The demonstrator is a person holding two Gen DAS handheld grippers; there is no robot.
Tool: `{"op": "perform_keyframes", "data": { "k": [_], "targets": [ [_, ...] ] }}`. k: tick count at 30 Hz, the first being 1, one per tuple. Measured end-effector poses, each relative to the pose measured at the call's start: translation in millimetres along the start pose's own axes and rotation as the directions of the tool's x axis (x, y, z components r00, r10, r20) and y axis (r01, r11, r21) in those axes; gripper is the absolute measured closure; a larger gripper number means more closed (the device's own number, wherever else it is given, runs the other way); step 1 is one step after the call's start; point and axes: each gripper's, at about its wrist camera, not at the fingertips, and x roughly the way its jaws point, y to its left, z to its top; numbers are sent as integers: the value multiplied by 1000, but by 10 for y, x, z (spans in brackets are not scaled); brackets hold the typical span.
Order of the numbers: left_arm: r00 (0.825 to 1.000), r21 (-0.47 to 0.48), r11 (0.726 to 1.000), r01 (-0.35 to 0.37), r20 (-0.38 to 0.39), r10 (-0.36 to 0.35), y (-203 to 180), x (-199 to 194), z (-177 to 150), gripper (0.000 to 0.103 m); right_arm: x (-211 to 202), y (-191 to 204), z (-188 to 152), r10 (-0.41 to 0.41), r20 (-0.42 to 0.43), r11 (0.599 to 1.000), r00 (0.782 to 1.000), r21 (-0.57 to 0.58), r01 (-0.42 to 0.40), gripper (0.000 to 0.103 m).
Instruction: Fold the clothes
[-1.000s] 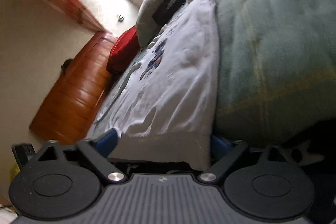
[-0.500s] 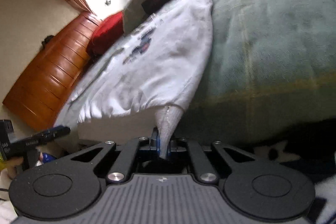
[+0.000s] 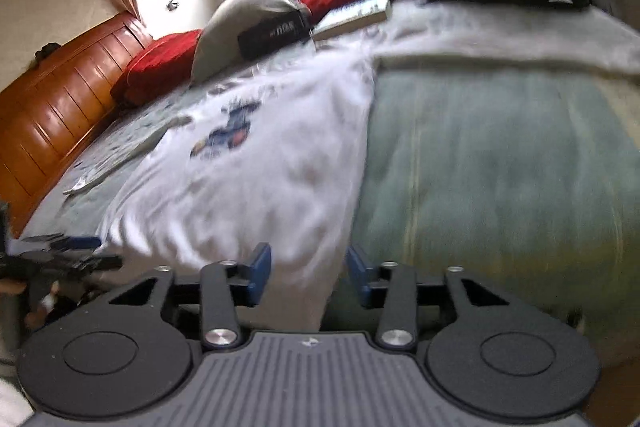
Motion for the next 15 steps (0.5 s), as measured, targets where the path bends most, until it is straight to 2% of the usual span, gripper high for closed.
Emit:
{"op": "perform_keyframes", "data": {
  "k": [2,3,6,8,11,12,15],
  "targets": [
    [999,-6,1000,26,37,-25,53,-42,129,2,176,83,176,-1,5,1000,1000,-23,1,50],
    [998,-6,1000,14,55,-13,70,-17,203,2,244,120,246,-3,6,999,1000,-36,3,46],
    [995,-8,1000,-20,94,20,103,108,414,2,521,311,417,-25,14,993,1000,-118,26,45],
    [997,-25,1000,-4,76,6,126,260,479,2,711,442,507,-36,13,985,999,-169,38,42],
    [1000,-56,998,-13,-4,13,187,522,447,2,941,505,621,-44,11,975,999,-216,45,30],
    [1000,-51,998,-28,-10,27,198,564,407,2,1016,465,651,-51,0,976,999,-210,49,25],
    [999,-46,998,-51,6,51,206,478,353,2,1167,193,704,-52,-61,990,997,-131,43,24]
  ]
}}
